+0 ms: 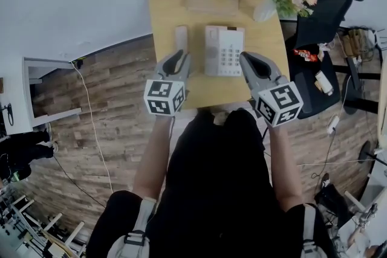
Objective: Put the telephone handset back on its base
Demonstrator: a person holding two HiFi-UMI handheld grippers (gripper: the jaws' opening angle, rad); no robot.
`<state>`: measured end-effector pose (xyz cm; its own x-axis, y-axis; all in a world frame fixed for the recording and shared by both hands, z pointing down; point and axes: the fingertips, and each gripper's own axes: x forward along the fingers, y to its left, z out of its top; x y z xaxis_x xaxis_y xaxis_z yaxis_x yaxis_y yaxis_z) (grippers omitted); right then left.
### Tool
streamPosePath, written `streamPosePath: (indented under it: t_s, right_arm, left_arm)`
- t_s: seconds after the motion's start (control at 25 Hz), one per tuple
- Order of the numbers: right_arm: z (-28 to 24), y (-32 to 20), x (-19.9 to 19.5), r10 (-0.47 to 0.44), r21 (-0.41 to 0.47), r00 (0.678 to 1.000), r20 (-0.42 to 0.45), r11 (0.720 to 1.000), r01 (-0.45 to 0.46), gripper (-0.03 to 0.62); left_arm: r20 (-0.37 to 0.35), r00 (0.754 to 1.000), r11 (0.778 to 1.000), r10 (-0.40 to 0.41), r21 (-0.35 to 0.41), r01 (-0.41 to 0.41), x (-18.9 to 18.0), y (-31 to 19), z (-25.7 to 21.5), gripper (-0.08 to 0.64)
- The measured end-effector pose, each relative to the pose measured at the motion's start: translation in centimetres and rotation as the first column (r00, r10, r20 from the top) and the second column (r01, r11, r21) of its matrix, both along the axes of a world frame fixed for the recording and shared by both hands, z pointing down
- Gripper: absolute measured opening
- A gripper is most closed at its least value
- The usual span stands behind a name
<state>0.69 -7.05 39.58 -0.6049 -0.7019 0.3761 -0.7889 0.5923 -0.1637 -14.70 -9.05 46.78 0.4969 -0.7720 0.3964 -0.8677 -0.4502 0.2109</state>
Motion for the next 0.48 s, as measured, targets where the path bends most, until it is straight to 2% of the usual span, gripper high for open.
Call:
streamPosePath:
  t_s: [0.48]
  right_arm:
    - [1.6, -1.7, -2.0, -0.054, -0.046, 0.998, -0.037, 0.998, 0.052, 0.003]
  left_arm:
    - [0.014, 0.999, 0.994, -0.049, -0.097, 0.050, -2.1, -2.6, 5.1, 0.113]
